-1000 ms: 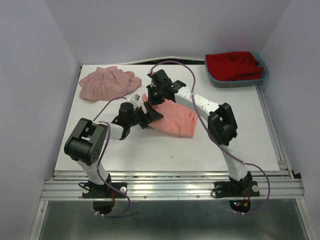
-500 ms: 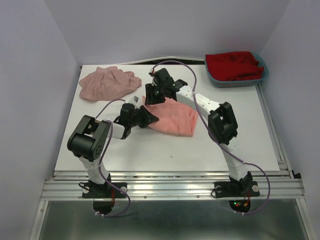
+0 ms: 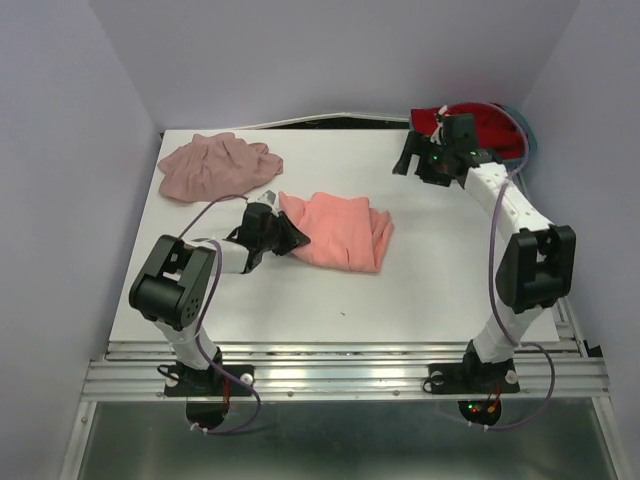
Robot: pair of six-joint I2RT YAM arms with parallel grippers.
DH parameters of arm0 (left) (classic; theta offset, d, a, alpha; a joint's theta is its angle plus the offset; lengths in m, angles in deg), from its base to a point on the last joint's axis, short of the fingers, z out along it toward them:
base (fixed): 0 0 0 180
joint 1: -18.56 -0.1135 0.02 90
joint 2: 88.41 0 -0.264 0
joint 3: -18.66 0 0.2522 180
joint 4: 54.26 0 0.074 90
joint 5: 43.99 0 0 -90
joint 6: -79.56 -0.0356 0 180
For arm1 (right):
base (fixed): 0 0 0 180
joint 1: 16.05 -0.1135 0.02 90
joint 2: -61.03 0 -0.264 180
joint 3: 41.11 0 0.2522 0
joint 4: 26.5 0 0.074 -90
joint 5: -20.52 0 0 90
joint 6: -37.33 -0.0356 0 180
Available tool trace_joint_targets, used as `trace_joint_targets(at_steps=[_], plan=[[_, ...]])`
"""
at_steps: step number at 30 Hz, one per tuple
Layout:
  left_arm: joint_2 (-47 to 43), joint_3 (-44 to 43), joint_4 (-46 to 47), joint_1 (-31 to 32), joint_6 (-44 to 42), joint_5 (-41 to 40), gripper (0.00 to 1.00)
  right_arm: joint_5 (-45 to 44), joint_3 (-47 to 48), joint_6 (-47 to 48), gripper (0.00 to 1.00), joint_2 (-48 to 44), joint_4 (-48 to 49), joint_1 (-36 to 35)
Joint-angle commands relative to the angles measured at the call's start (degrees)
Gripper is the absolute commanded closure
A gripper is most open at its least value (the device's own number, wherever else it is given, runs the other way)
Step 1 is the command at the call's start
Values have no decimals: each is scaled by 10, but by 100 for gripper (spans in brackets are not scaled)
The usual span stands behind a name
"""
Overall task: Fold and stack the skirts
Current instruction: Neatly place the folded skirt to the corner
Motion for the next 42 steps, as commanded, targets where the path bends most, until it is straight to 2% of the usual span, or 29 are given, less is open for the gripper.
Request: trace_joint_targets(at_steps=[1,3,4,5,6,7,8,9,10,15,19,30,34,37,38,41,42], plan=[[-35,-14,-29,-5,-28,-20,100,-34,-110,-10,0,-73,12,-1],[-32,-19,-41,-6,-41,-20,100,2,-157,-41,0,-108,26,15],[-24,-27,-44,-8,-43,-18,100,24,-213,-46,0,-123,34,15],[-19,-32,-47,-14,-45,-12,100,86,-246,-54,0,-142,50,15],[-11,-37,-48,-17,-45,-4,100,115,-283,-78,0,-160,108,15],[3,-51,-48,-20,-40,2,100,133,-324,-146,0,-206,149,15],[10,-61,-50,-21,-39,5,100,136,-395,-176,0,-227,195,9],[19,-71,-57,-21,-41,4,100,127,-418,-209,0,-252,251,-7],[36,-99,-66,-21,-50,2,100,118,-433,-215,0,-254,266,-18],[76,-165,-98,-22,-71,13,100,90,-465,-268,0,-197,294,-36],[98,-190,-96,-26,-73,15,100,45,-501,-307,0,-193,409,-75],[101,-207,-120,-31,-91,4,100,-65,-418,-320,0,-75,352,-100],[100,-209,-115,-33,-96,-5,100,-79,-422,-325,1,-39,388,-119],[101,-207,-118,-33,-115,-22,100,-88,-403,-282,17,-15,440,-125],[100,-208,-122,-33,-125,-33,100,-88,-394,-280,27,1,448,-125],[95,-215,-124,-32,-143,-45,100,-74,-350,-280,42,30,441,-125],[93,-218,-130,-31,-152,-57,100,-62,-341,-282,52,46,438,-130]])
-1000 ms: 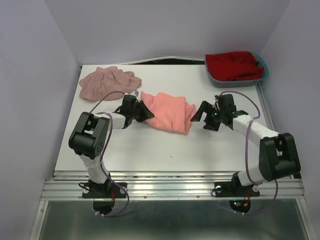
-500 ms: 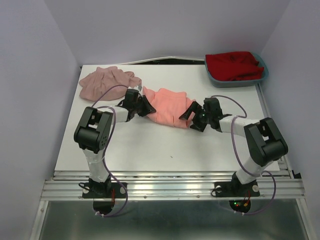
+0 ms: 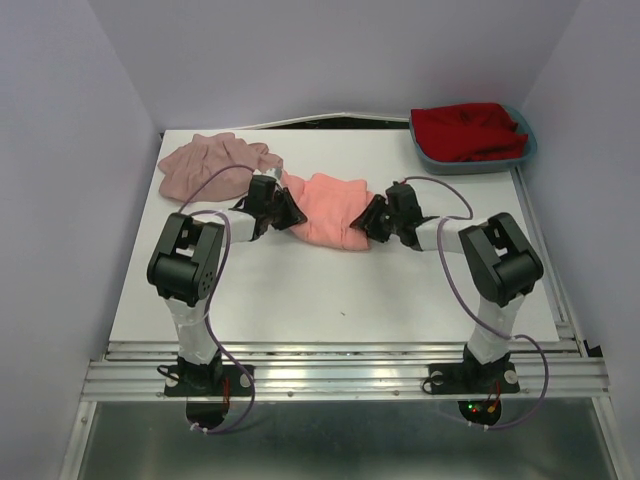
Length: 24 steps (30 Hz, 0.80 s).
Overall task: Fold and stack the skirts
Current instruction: Neatly place the folded skirt to the corner
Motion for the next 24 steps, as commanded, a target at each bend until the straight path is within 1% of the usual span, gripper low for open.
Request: trace_joint_targets(at_steps=[1,2,3,4,5,6,7,8,9,11,12,13,14,15,16,18,19,24], plan=[[-12,-35,-13,-2,-68,-55,100,-3,46,17,58,42,19,-7],[-16,-45,-22,0,-82,-63,100,-3,62,20,63,48,21,-7],[-18,-51,-27,1,-112,-80,100,-4,72,34,79,57,17,-7],[-19,-58,-33,2,-130,-90,100,-5,84,41,88,62,16,-13],[-20,-73,-39,3,-149,-100,100,-7,113,49,95,69,12,-13],[-20,-80,-42,6,-169,-110,100,-14,129,58,99,75,7,-20],[-21,-85,-39,8,-188,-130,100,-15,144,78,99,92,9,-30],[-23,-97,-33,9,-227,-141,100,-15,163,91,99,102,11,-35],[-24,-102,-28,11,-245,-156,100,-13,205,104,99,113,16,-41],[-37,-107,-15,12,-276,-199,100,-12,249,136,99,148,24,-49],[-45,-106,1,11,-308,-223,100,-18,291,149,99,159,33,-55],[-63,-98,27,11,-326,-233,100,-22,312,157,99,182,36,-61],[-73,-93,27,10,-342,-243,100,-26,334,164,99,192,38,-61],[-83,-88,54,7,-377,-251,100,-37,353,173,99,202,45,-70],[-97,-88,66,-3,-388,-256,100,-41,390,186,99,212,51,-70],[-103,-98,73,-18,-398,-257,100,-54,424,198,99,236,59,-85],[-104,-106,73,-28,-399,-251,100,-61,458,198,99,243,59,-85],[-117,-140,80,-85,-398,-210,100,-137,518,223,99,259,70,-100]])
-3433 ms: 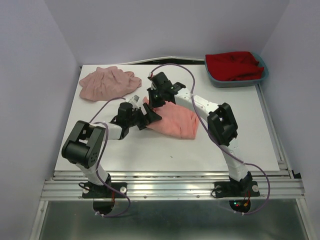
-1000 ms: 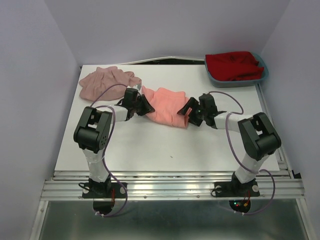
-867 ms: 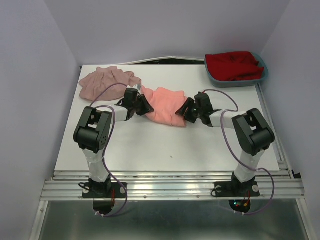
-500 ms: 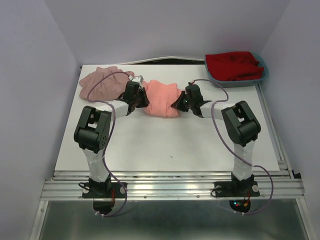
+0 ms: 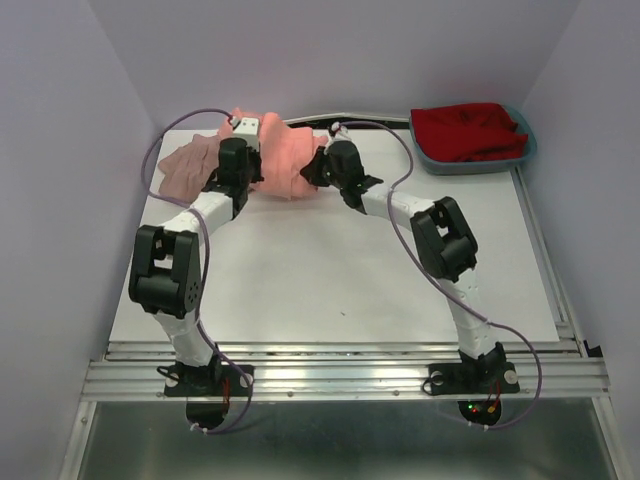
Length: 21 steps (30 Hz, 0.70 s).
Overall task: Fold and stack the skirts
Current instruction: Neatly place the folded skirt to the corner
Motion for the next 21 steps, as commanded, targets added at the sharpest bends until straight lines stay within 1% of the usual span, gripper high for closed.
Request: trace_joint_targets(at_steps=[1,5,6,7,8,9,10,11,12,14,15,16,17,18,19,21], plan=[[-49,-46,77,-44,-35,10,100,-81,68,50,99,3,74,-10],[-44,-68,85,-97,1,28,100,-74,118,71,99,46,126,-21],[-42,-71,89,-117,4,31,100,-81,146,72,99,59,149,-21],[-39,-71,93,-126,6,31,100,-83,161,73,99,88,161,-21],[-38,-69,103,-134,12,33,100,-81,190,72,99,105,192,-27],[-38,-66,107,-161,16,39,100,-78,205,72,99,121,212,-27],[-38,-63,114,-170,16,40,100,-77,226,70,99,140,227,-27],[-40,-51,121,-179,16,40,100,-79,248,72,99,177,235,-27],[-41,-44,143,-188,16,46,100,-79,295,78,99,196,251,-35],[-39,-31,160,-215,37,57,100,-74,358,82,99,239,256,-43],[-36,-29,167,-222,48,58,100,-85,396,85,99,290,254,-50],[-33,-29,170,-230,53,60,100,-94,435,90,99,318,257,-56],[-24,-28,173,-242,57,62,100,-105,495,90,99,342,264,-56],[-17,-30,176,-246,58,63,100,-117,513,94,99,376,272,-62],[-10,-31,175,-251,60,58,100,-143,521,98,99,382,276,-68],[14,-33,176,-266,67,62,100,-144,477,90,99,377,295,-68]])
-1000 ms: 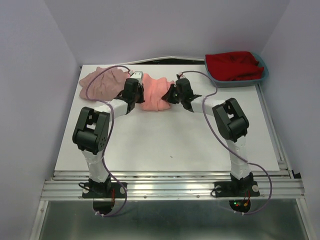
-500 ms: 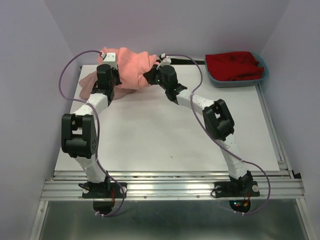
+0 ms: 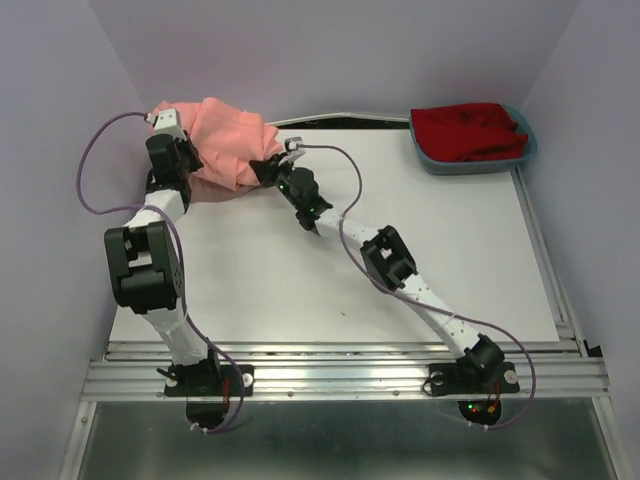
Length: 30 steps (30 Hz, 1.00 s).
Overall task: Fold and stack the skirts
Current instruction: Neatly place the folded skirt to the corner
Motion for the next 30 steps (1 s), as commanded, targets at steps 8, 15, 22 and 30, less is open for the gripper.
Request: trace_joint_targets(at_steps=[8,15,22,30], plan=[[109,-78,31,-59,24,-37,100,-131,9,40,37,30,58,22],[174,-185,-91,-61,63,-53,84,-130,-26,57,6,-17,64,41],[173,-235,-194,-60,77,-40,1,-114,-116,73,0,-127,59,69],[97,-241,-407,-63,59,-104,1,-94,-279,91,0,-282,51,90]])
